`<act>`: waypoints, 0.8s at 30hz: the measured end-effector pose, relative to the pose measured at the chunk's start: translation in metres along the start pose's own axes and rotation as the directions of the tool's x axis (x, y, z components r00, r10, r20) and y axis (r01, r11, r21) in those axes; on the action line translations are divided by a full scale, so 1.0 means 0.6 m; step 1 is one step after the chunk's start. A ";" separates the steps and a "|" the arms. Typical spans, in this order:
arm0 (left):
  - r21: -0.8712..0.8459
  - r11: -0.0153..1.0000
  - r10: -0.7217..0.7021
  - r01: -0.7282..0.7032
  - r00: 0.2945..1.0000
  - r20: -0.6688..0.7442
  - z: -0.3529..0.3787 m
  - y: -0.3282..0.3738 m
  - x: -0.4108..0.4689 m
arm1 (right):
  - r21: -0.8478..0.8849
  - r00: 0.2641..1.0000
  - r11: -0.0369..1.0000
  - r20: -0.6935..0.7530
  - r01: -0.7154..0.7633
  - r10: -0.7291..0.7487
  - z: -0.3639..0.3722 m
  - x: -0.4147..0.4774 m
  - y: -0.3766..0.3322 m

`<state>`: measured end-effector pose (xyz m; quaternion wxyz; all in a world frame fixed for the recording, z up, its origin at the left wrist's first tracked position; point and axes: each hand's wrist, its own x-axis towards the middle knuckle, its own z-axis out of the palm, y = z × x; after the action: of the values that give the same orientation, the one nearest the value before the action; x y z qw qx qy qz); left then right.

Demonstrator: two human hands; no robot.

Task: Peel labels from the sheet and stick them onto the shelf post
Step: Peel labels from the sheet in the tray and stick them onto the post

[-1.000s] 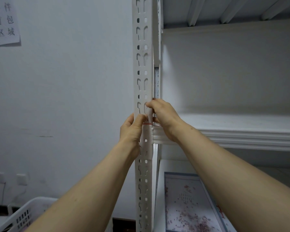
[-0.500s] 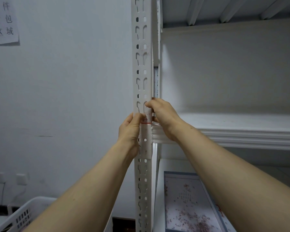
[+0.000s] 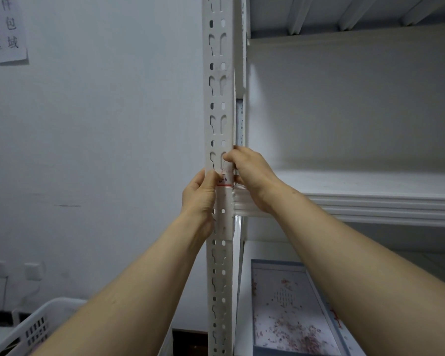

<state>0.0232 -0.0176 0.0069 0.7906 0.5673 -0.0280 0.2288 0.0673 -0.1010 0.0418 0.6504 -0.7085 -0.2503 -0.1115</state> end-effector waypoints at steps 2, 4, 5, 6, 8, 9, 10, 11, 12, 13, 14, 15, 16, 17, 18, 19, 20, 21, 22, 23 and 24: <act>0.002 1.000 -0.010 0.010 1.000 0.020 0.000 0.001 -0.001 | 0.001 1.000 1.000 -0.003 -0.005 0.005 0.001 0.000 0.000; 0.027 1.000 0.000 0.000 1.000 0.015 0.002 0.001 -0.001 | -0.001 1.000 1.000 -0.004 -0.010 0.010 0.000 -0.001 0.001; 0.037 0.999 0.005 -0.006 1.000 0.009 0.003 0.000 -0.001 | -0.003 1.000 1.000 -0.002 -0.011 0.011 0.000 -0.001 0.001; 0.039 0.999 0.010 -0.010 1.000 0.002 0.004 0.000 0.000 | -0.005 1.000 1.000 -0.002 -0.011 0.011 -0.001 -0.001 0.000; 0.031 0.999 0.016 -0.016 1.000 -0.020 0.005 0.000 0.002 | -0.011 1.000 1.000 -0.005 -0.007 0.007 -0.001 -0.002 -0.002; 0.032 0.999 0.015 -0.014 1.000 -0.027 0.005 -0.001 0.003 | -0.014 1.000 1.000 -0.007 -0.005 0.005 -0.001 -0.003 -0.003; 0.033 0.999 0.012 -0.012 1.000 -0.027 0.005 -0.001 0.002 | -0.017 1.000 1.000 -0.011 -0.006 0.006 -0.001 -0.004 -0.003; 0.035 0.999 0.011 -0.010 1.000 -0.021 0.005 0.000 0.002 | -0.020 1.000 1.000 -0.014 -0.010 0.009 -0.001 -0.004 -0.003; 0.048 0.999 0.011 -0.011 1.000 -0.012 0.004 0.000 0.001 | -0.020 1.000 1.000 -0.015 -0.015 0.015 0.000 -0.006 -0.004; 0.067 0.998 0.008 -0.008 1.000 -0.002 0.002 0.000 0.001 | -0.019 1.000 1.000 -0.015 -0.019 0.018 0.001 -0.007 -0.005; 0.088 0.996 0.005 -0.006 1.000 0.012 -0.002 0.000 0.003 | -0.015 1.000 1.000 -0.014 -0.019 0.019 0.001 -0.009 -0.005; 0.110 0.994 0.006 -0.009 1.000 0.028 -0.007 0.001 0.006 | -0.011 1.000 1.000 -0.011 -0.017 0.017 0.000 -0.009 -0.005; 0.139 0.990 0.012 -0.018 0.999 0.044 -0.012 0.001 0.009 | 0.001 1.000 1.000 -0.003 -0.018 0.018 0.000 -0.009 -0.006; 0.171 0.985 0.018 -0.028 0.998 0.057 -0.016 0.003 0.011 | 0.019 1.000 1.000 0.007 -0.022 0.022 -0.001 -0.009 -0.007; 0.200 0.979 0.022 -0.035 0.998 0.065 -0.018 0.005 0.013 | 0.040 0.999 0.999 0.019 -0.029 0.028 -0.002 -0.010 -0.008; 0.219 0.975 0.021 -0.034 0.998 0.064 -0.019 0.006 0.013 | 0.049 0.999 0.998 0.026 -0.033 0.031 -0.002 -0.011 -0.009; 0.230 0.973 0.019 -0.032 0.998 0.056 -0.018 0.007 0.013 | 0.047 0.999 0.998 0.026 -0.033 0.032 -0.002 -0.011 -0.009; 0.233 0.972 0.020 -0.030 0.999 0.044 -0.015 0.007 0.012 | 0.039 0.999 0.999 0.024 -0.029 0.028 -0.003 -0.011 -0.009; 0.233 0.972 0.024 -0.030 0.999 0.030 -0.012 0.007 0.011 | 0.035 0.999 0.999 0.021 -0.028 0.028 -0.002 -0.012 -0.010; 0.233 0.972 0.028 -0.031 0.999 0.016 -0.009 0.006 0.011 | 0.032 0.999 0.999 0.019 -0.028 0.027 -0.002 -0.013 -0.010; 0.229 0.973 0.032 -0.031 0.999 0.003 -0.007 0.006 0.012 | 0.029 0.999 0.999 0.018 -0.028 0.027 -0.002 -0.014 -0.011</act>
<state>0.0270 -0.0104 0.0108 0.7162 0.6541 -0.0104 0.2430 0.0569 -0.1035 0.0435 0.6599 -0.7032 -0.2480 -0.0925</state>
